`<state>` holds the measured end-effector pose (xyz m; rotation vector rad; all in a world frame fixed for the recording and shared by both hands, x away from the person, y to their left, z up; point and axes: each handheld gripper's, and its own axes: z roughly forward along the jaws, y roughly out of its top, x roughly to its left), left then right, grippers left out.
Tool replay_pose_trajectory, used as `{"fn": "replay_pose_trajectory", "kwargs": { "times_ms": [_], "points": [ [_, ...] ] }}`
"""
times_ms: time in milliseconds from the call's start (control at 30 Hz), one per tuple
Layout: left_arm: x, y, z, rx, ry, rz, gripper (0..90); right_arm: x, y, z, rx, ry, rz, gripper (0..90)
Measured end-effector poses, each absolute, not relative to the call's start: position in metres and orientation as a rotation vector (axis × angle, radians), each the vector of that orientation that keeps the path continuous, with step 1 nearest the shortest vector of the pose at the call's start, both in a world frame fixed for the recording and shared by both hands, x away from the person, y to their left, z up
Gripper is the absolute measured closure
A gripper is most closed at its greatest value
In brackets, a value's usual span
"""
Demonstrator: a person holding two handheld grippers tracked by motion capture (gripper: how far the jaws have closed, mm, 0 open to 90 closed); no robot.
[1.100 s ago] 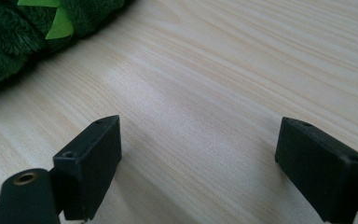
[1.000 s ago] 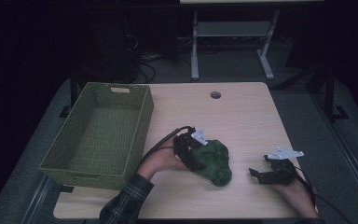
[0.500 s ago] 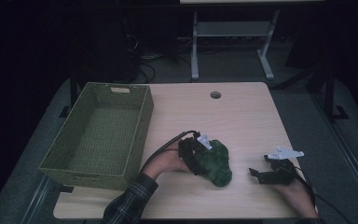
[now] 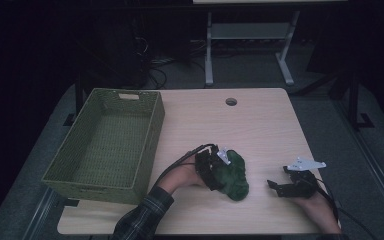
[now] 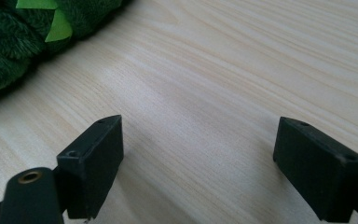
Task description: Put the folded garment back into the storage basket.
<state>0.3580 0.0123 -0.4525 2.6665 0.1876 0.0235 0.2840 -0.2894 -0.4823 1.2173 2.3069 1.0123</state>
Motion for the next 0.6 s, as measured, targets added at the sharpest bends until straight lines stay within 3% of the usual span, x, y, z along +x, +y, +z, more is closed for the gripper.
{"fn": "replay_pose_trajectory", "kwargs": {
  "times_ms": [100,433,600],
  "points": [
    [0.3571,0.0118,-0.4515,2.672,0.19,0.044,16.9,0.284,-0.2895,-0.4823,1.216,2.307,1.013,15.4],
    [0.3613,0.0174,-0.4464,2.637,0.225,0.006,52.2,0.2839,-0.2891,-0.4823,1.221,2.304,1.012,15.5],
    [0.3623,0.0167,-0.4447,2.636,0.272,-0.022,59.2,0.2839,-0.2891,-0.4823,1.222,2.304,1.012,15.5]
  ]
}}
